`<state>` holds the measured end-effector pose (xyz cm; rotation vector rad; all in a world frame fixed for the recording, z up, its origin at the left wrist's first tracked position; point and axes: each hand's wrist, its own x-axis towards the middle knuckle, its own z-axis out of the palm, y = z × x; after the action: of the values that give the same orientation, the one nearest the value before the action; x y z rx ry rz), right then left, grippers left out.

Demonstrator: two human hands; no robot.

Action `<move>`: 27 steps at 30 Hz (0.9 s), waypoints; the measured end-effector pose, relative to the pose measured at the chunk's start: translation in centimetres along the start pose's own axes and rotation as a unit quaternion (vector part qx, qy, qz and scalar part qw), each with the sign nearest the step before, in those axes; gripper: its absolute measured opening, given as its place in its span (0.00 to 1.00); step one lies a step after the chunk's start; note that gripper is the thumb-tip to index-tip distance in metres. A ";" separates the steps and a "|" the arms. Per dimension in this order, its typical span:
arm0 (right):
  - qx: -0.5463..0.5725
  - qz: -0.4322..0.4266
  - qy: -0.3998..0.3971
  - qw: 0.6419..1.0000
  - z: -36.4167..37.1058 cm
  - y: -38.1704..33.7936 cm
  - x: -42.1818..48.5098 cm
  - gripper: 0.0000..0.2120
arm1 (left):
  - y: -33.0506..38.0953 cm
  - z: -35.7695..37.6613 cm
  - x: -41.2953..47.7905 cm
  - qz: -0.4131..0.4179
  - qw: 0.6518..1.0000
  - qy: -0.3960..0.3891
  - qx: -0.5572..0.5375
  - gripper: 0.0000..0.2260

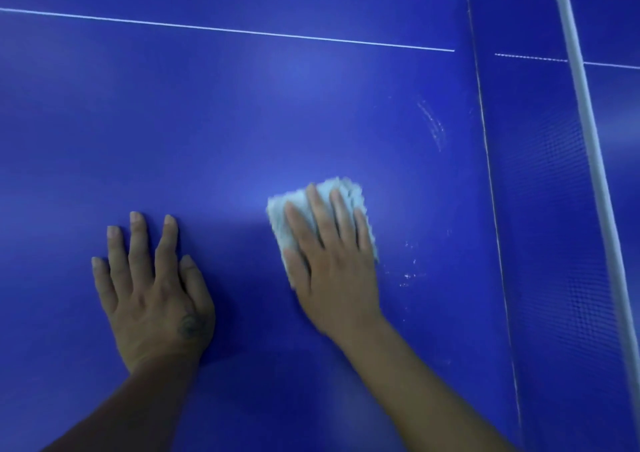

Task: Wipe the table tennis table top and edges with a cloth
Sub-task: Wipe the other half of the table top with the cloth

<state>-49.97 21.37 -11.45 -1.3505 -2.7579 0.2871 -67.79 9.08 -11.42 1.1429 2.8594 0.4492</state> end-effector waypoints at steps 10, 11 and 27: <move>-0.074 0.014 -0.054 0.996 -2.8 7.8 15.7 0.29 | 0.1 0.1 -0.1 0.003 1.000 0.011 0.000 0.25; -0.071 0.041 -0.060 0.995 -3.2 9.8 17.1 0.29 | 0.0 0.1 -0.2 0.004 1.000 0.011 0.000 0.25; -0.023 0.208 -0.067 0.976 -4.0 9.9 -7.2 0.30 | -0.3 0.4 -0.1 0.014 0.999 0.029 -0.003 0.24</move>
<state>-37.34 22.21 -9.15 -1.9858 -2.5671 0.3437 -67.86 8.85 -11.94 1.1908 2.8921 0.5015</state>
